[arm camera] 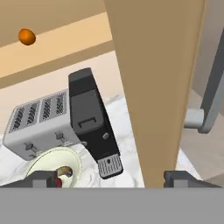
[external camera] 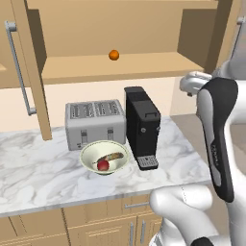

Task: Open the cabinet. Pick the banana and apple from the cabinet and place them into the bowl. Then close the cabinet.

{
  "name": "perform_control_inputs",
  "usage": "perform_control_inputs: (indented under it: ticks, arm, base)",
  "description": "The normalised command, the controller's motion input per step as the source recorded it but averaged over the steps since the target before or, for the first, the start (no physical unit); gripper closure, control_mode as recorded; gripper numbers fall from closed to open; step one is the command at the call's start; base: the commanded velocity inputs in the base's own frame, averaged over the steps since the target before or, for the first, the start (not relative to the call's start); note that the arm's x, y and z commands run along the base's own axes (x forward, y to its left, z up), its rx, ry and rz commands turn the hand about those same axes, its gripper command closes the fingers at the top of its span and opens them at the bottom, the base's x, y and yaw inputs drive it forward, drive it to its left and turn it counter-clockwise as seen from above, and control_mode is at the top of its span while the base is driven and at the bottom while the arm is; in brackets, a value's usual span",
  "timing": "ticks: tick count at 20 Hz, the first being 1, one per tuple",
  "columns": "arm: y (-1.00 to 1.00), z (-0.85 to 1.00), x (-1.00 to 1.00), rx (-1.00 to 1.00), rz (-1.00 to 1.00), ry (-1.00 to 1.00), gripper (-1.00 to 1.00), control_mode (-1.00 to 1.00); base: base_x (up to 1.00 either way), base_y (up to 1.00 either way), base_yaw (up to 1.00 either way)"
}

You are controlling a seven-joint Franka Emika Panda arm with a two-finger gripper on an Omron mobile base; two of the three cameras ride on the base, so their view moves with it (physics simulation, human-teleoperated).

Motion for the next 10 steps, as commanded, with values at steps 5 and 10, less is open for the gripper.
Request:
perform_control_inputs:
  ticks: [5,10]
  arm:
    - [0.00,-0.06,0.74,0.00,0.15,-0.43,-1.00,-1.00]
    - [-0.10,-0.15,0.77,-0.02,0.11,-0.48,-1.00,-1.00]
  base:
    - [0.00,0.00,0.00]
    - [0.00,0.00,0.00]
